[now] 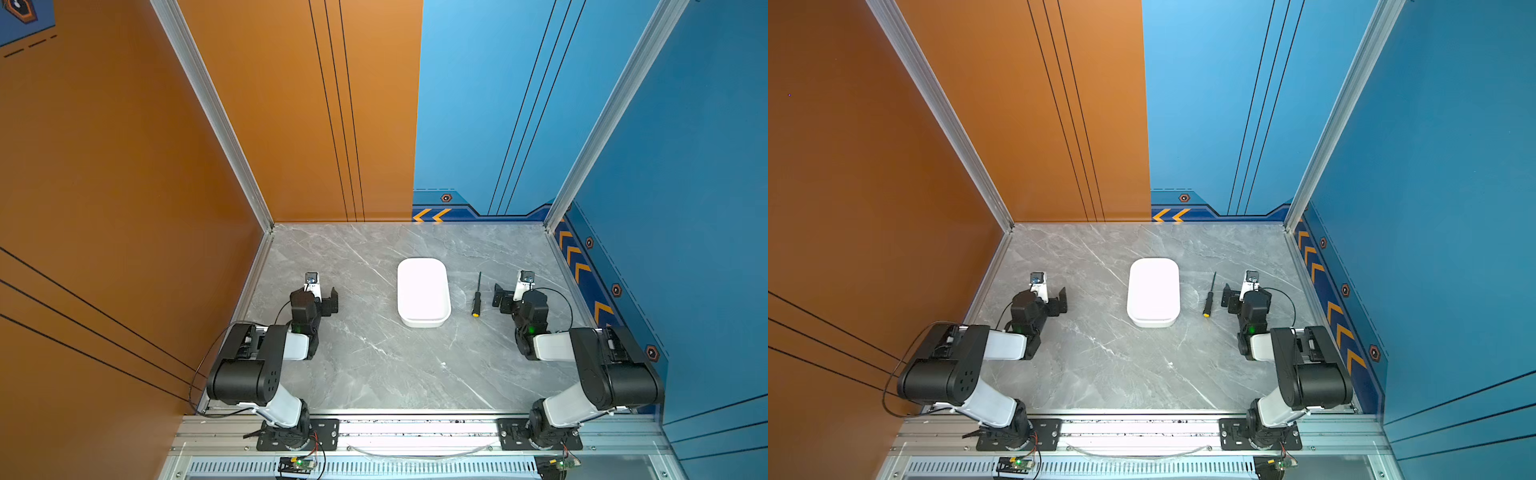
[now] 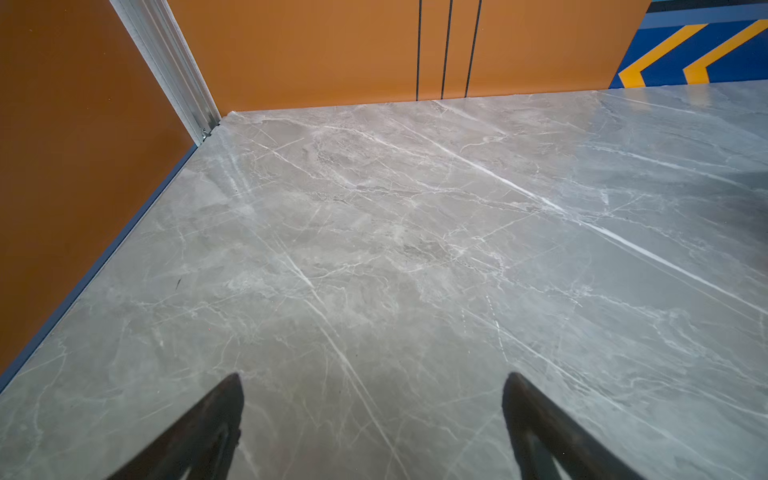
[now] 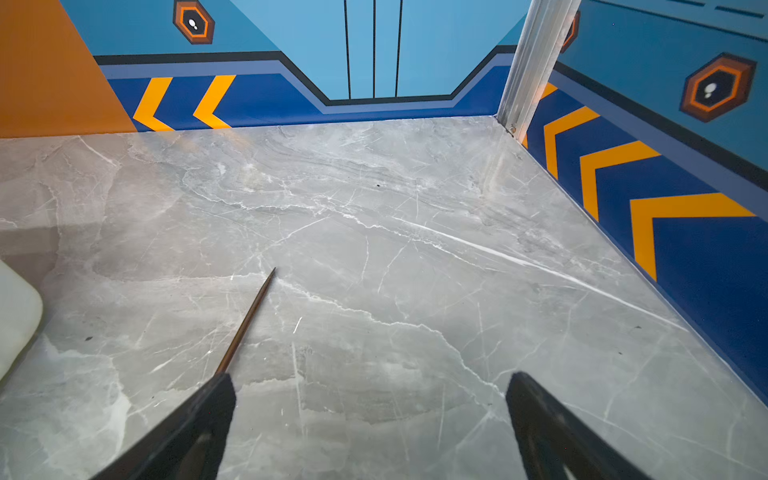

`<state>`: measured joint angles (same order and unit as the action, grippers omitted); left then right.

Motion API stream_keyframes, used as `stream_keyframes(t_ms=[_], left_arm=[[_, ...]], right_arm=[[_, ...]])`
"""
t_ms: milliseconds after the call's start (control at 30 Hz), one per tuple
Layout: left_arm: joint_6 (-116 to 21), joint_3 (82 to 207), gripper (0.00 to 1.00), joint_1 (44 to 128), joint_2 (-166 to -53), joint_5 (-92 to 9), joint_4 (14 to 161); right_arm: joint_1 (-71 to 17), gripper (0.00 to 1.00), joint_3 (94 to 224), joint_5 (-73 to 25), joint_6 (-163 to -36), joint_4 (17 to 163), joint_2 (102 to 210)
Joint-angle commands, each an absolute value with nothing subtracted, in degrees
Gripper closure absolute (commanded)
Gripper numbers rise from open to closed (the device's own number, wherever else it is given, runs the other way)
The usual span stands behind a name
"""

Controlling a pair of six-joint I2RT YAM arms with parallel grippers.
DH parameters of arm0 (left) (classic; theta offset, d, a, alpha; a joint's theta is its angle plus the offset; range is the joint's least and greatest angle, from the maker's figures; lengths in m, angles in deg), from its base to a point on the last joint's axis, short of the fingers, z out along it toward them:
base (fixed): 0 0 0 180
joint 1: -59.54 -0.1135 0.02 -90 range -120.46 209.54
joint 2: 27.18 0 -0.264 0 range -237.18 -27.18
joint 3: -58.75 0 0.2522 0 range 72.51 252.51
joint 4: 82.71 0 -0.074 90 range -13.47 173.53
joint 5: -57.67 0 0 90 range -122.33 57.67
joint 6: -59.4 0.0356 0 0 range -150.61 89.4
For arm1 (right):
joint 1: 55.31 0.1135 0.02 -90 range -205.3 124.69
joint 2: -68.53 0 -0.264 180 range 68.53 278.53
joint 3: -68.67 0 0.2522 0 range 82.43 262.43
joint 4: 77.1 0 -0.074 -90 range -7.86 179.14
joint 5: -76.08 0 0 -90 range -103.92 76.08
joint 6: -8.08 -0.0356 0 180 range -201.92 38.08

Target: Put the screwdriver in the bin

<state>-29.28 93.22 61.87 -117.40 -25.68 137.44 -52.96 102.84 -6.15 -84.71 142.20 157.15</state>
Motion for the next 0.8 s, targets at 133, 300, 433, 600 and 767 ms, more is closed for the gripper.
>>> stream_keyframes(t_ms=[133, 300, 433, 600, 767], left_arm=[[-28.50, 93.83, 0.02, 61.99, -116.91, -25.30, 137.45], [-28.50, 93.80, 0.02, 62.00, -116.92, -25.31, 137.41], [-28.51, 93.81, 0.02, 62.00, -116.92, -25.30, 137.41], [-28.54, 93.78, 0.02, 62.00, -116.91, -25.30, 137.41], [-28.50, 93.83, 0.02, 62.00, -116.92, -25.30, 137.45]], right_arm=[[-53.19, 0.00, 103.70, -6.33, -84.95, 141.49, 157.13], [-53.45, 0.00, 103.86, -6.92, -85.11, 141.19, 157.13], [-53.65, 0.00, 103.87, -7.21, -85.23, 141.08, 157.14], [-53.66, 0.00, 103.85, -7.17, -85.21, 141.14, 157.13], [-53.55, 0.00, 103.86, -6.97, -85.17, 141.17, 157.15]])
